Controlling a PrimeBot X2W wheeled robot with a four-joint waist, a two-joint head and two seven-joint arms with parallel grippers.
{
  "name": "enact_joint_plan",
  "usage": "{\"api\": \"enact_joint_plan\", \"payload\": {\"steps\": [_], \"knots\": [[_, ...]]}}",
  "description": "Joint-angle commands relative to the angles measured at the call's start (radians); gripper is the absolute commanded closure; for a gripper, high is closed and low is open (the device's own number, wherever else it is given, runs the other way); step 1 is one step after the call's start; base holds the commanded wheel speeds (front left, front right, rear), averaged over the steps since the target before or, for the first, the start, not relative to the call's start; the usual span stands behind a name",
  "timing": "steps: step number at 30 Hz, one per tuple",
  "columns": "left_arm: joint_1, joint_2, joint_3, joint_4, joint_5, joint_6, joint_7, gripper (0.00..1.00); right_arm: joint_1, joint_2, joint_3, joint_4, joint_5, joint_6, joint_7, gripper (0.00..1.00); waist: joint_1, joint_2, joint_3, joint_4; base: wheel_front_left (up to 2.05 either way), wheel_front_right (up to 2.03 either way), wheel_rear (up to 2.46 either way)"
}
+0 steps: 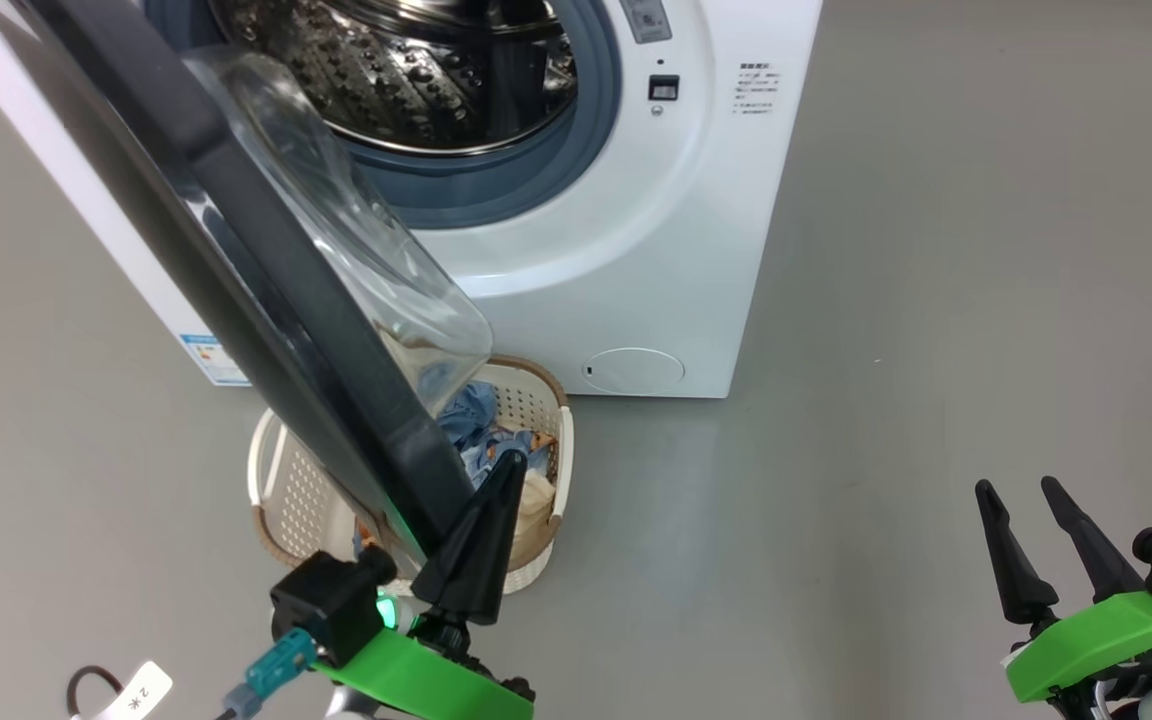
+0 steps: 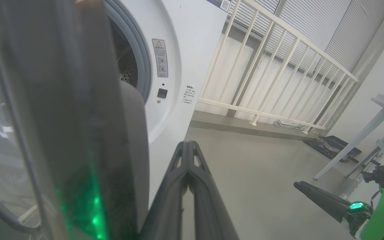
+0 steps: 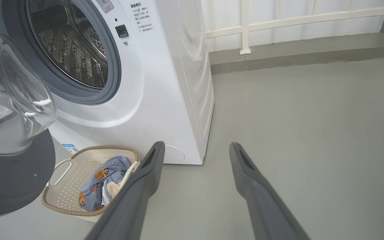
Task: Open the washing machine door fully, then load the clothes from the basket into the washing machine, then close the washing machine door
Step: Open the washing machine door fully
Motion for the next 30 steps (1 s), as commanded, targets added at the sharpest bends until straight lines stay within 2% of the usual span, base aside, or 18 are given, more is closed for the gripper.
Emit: {"api": "enact_joint_plan", "payload": {"steps": [1, 17, 30], "knots": [[-0.022, 0.022, 0.077, -0.01, -0.001, 0.011, -0.01, 1.0, 0.007, -0.018, 0.016, -0.026, -0.012, 0.003, -0.012, 0.0, 0.0, 0.0, 0.0, 0.011, 0.0, 0.0, 0.0], [0.038, 0.022, 0.14, -0.019, 0.027, 0.01, -0.01, 1.0, 0.003, -0.021, 0.022, -0.036, -0.011, 0.003, -0.012, 0.0, 0.0, 0.0, 0.004, 0.09, 0.0, 0.0, 0.0], [0.126, 0.037, 0.236, -0.067, 0.076, 0.05, -0.01, 1.0, 0.009, -0.026, 0.021, -0.038, -0.008, 0.003, -0.012, 0.0, 0.0, 0.0, 0.009, 0.169, 0.0, 0.0, 0.0]]}}
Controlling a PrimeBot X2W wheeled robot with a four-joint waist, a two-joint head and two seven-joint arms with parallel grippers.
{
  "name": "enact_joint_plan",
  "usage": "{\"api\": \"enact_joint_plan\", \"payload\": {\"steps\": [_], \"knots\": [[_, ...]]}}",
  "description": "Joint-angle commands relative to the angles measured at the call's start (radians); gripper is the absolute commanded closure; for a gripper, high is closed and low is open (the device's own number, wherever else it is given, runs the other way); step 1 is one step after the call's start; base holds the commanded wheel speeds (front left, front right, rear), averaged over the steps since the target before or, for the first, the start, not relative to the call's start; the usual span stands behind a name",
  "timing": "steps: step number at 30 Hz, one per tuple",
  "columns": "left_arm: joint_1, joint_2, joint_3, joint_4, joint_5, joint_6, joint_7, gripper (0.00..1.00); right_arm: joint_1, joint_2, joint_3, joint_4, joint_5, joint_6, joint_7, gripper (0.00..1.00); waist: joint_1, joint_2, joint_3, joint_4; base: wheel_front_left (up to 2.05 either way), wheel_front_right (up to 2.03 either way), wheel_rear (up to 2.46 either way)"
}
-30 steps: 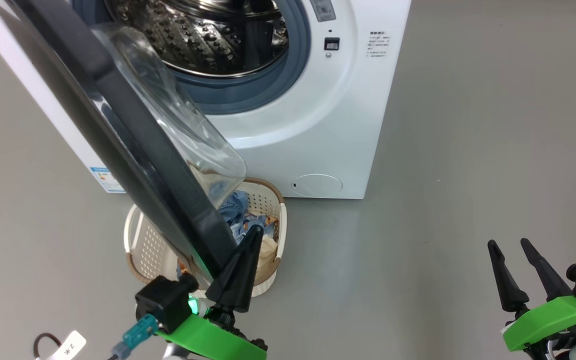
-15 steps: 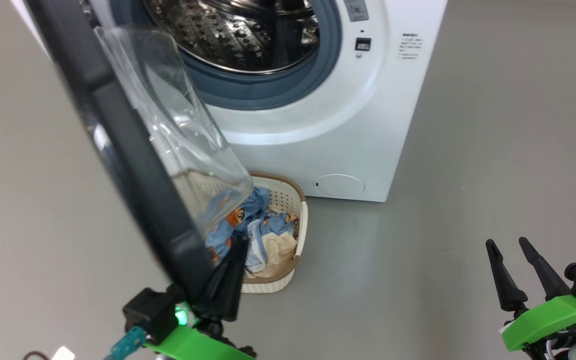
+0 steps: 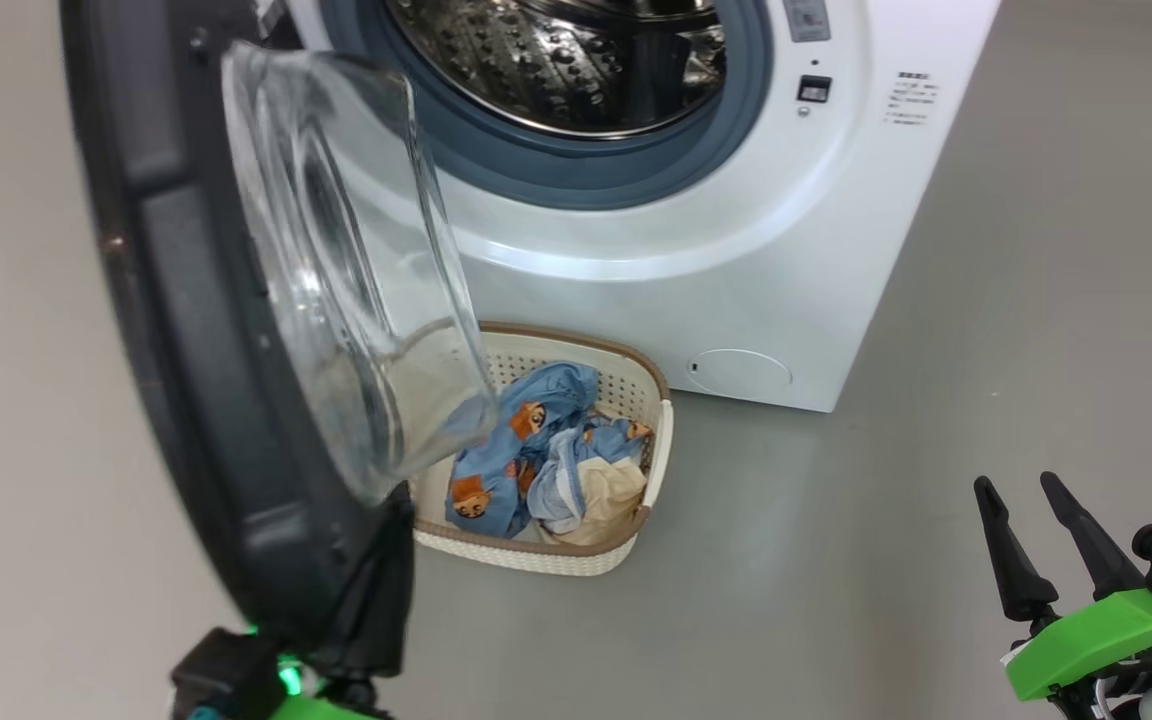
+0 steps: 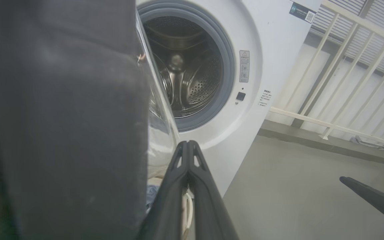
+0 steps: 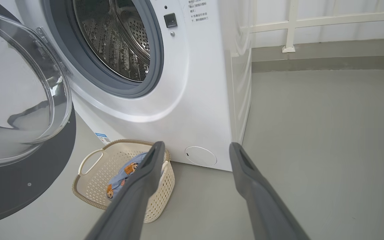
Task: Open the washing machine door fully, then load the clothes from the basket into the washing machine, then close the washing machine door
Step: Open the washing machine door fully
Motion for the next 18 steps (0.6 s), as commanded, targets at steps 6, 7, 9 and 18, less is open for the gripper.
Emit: {"api": "enact_joint_plan", "payload": {"steps": [6, 7, 9, 18], "knots": [[-0.002, 0.06, 0.145, -0.014, 0.003, 0.06, -0.002, 1.0, 0.007, -0.021, 0.017, -0.023, -0.005, 0.003, -0.012, 0.0, 0.0, 0.0, 0.004, 0.03, 0.0, 0.0, 0.0], [0.0, 0.064, 0.158, -0.013, 0.003, 0.065, -0.002, 1.0, 0.008, -0.02, 0.017, -0.024, -0.005, 0.003, -0.012, 0.0, 0.0, 0.0, 0.005, 0.032, 0.0, 0.0, 0.0], [0.002, 0.072, 0.185, -0.009, 0.001, 0.078, -0.002, 1.0, 0.009, -0.019, 0.016, -0.026, -0.006, 0.003, -0.012, 0.0, 0.0, 0.0, 0.005, 0.036, 0.0, 0.0, 0.0], [-0.015, 0.122, 0.281, 0.045, -0.015, 0.111, -0.002, 1.0, 0.007, -0.019, 0.025, -0.03, -0.005, 0.003, -0.012, 0.0, 0.0, 0.0, 0.017, 0.037, 0.0, 0.0, 0.0]]}}
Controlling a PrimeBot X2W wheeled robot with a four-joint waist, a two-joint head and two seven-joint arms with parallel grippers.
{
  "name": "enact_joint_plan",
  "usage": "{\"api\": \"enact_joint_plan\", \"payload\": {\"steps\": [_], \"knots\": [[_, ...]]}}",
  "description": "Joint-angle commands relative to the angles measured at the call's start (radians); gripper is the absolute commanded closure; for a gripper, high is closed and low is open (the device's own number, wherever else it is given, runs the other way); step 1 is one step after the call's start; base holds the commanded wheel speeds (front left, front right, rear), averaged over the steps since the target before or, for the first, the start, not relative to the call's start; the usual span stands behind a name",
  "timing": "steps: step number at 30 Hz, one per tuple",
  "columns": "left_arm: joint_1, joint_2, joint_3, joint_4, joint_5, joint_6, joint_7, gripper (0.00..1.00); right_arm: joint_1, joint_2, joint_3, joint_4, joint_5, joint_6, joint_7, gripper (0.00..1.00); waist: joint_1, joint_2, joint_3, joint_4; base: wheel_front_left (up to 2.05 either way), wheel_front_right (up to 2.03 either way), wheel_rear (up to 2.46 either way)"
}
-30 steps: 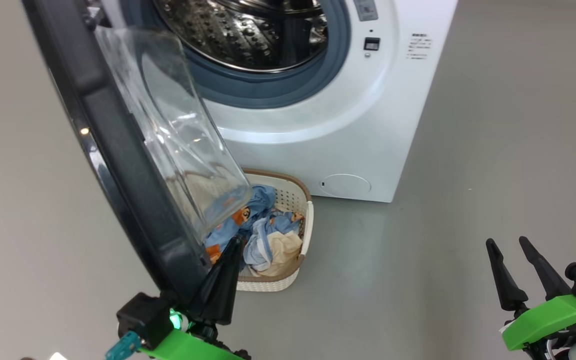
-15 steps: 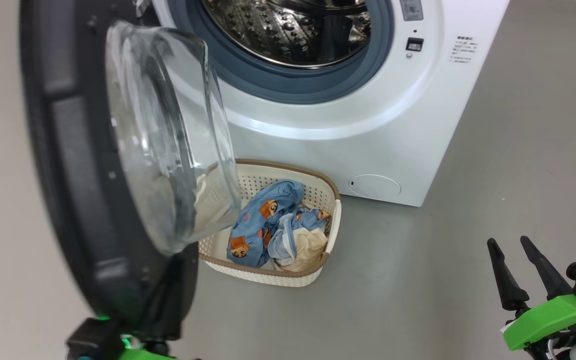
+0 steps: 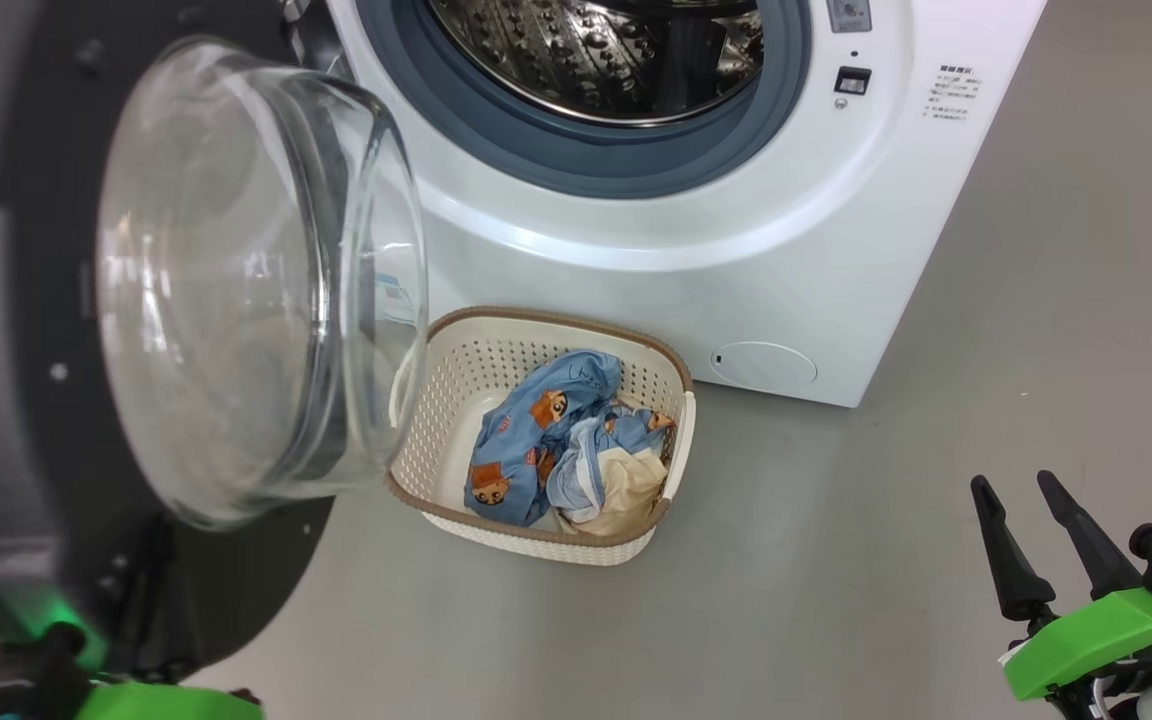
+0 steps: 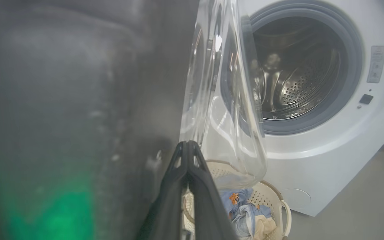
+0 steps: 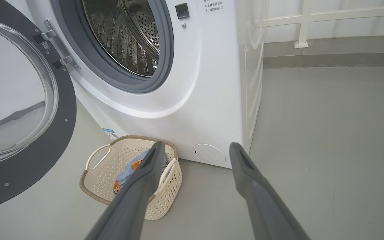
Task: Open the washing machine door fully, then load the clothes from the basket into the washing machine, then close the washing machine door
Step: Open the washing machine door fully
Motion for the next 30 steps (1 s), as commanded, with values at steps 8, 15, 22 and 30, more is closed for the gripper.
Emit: {"api": "enact_joint_plan", "payload": {"steps": [8, 15, 22, 30], "knots": [[-0.069, 0.071, 0.144, 0.051, -0.021, 0.024, -0.004, 1.0, -0.003, -0.027, 0.024, -0.031, -0.004, 0.003, -0.012, 0.0, -0.0001, 0.0, 0.029, -0.006, 0.0, 0.0, 0.0], [-0.107, 0.118, 0.244, 0.118, -0.021, 0.017, -0.004, 1.0, -0.024, -0.031, 0.035, -0.036, -0.007, 0.003, -0.012, 0.0, -0.0001, 0.0, 0.069, -0.016, 0.0, 0.0, 0.0], [-0.17, 0.175, 0.37, 0.21, -0.013, 0.0, -0.004, 1.0, -0.048, -0.036, 0.031, -0.043, -0.009, 0.003, -0.012, 0.0, -0.0001, 0.0, 0.119, -0.022, 0.0, 0.0, 0.0], [-0.285, 0.259, 0.467, 0.368, 0.022, -0.058, -0.004, 1.0, -0.073, -0.045, 0.03, -0.046, -0.009, 0.003, -0.012, 0.0, -0.0001, 0.0, 0.168, -0.03, 0.0, 0.0, 0.0]]}}
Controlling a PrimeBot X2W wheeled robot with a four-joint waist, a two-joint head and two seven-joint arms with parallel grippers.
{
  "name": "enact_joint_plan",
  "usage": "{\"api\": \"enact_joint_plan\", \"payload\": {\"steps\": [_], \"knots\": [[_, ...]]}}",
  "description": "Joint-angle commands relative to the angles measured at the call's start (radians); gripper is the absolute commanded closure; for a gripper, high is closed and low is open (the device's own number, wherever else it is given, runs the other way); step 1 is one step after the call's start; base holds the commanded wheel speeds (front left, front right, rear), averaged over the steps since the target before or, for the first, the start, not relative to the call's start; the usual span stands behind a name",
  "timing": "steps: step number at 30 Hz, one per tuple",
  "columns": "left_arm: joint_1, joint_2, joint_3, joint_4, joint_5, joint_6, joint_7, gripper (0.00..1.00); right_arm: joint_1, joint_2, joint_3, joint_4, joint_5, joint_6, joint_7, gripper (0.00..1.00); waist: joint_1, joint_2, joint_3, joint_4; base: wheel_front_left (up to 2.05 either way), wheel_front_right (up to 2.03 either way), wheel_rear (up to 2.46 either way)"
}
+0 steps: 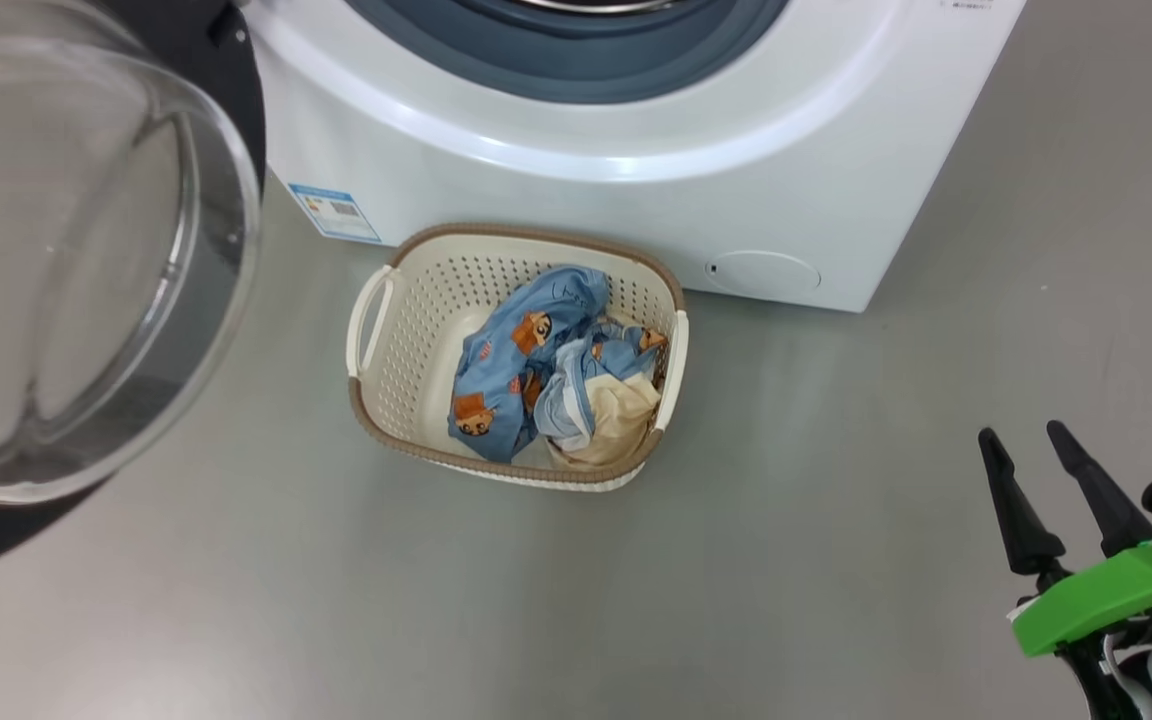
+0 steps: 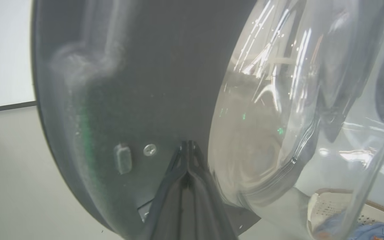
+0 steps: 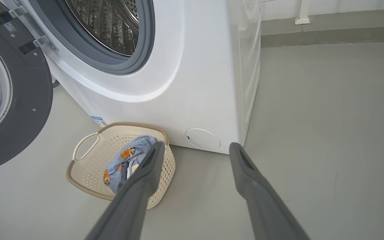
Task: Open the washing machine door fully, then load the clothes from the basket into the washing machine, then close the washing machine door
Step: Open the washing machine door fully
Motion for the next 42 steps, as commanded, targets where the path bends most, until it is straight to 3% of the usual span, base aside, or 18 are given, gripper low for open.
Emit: {"api": "enact_joint_plan", "payload": {"steps": [1, 16, 30, 36, 42], "knots": [[-0.065, 0.09, 0.07, 0.021, 0.016, -0.007, -0.004, 1.0, -0.023, -0.019, 0.018, -0.026, -0.008, 0.003, -0.012, 0.0, 0.0, 0.0, 0.024, -0.006, 0.0, 0.0, 0.0], [-0.256, 0.173, 0.238, 0.241, 0.077, -0.069, -0.004, 1.0, -0.073, -0.034, 0.016, -0.048, -0.012, 0.003, -0.012, 0.0, 0.0, 0.0, 0.129, -0.032, 0.0, 0.0, 0.0], [-0.389, 0.226, 0.306, 0.35, 0.16, -0.057, -0.004, 1.0, -0.125, -0.042, 0.023, -0.059, -0.02, 0.003, -0.012, 0.0, 0.0, 0.0, 0.202, -0.044, 0.0, 0.0, 0.0], [-0.393, 0.214, 0.32, 0.367, 0.182, -0.067, -0.004, 1.0, -0.119, -0.034, 0.025, -0.048, -0.02, 0.003, -0.012, 0.0, 0.0, 0.0, 0.173, -0.048, 0.0, 0.0, 0.0], [-0.335, 0.156, 0.337, 0.328, 0.196, -0.092, -0.004, 1.0, -0.095, -0.016, 0.029, -0.036, -0.015, 0.003, -0.012, 0.0, 0.0, 0.0, 0.101, -0.047, 0.0, 0.0, 0.0]]}}
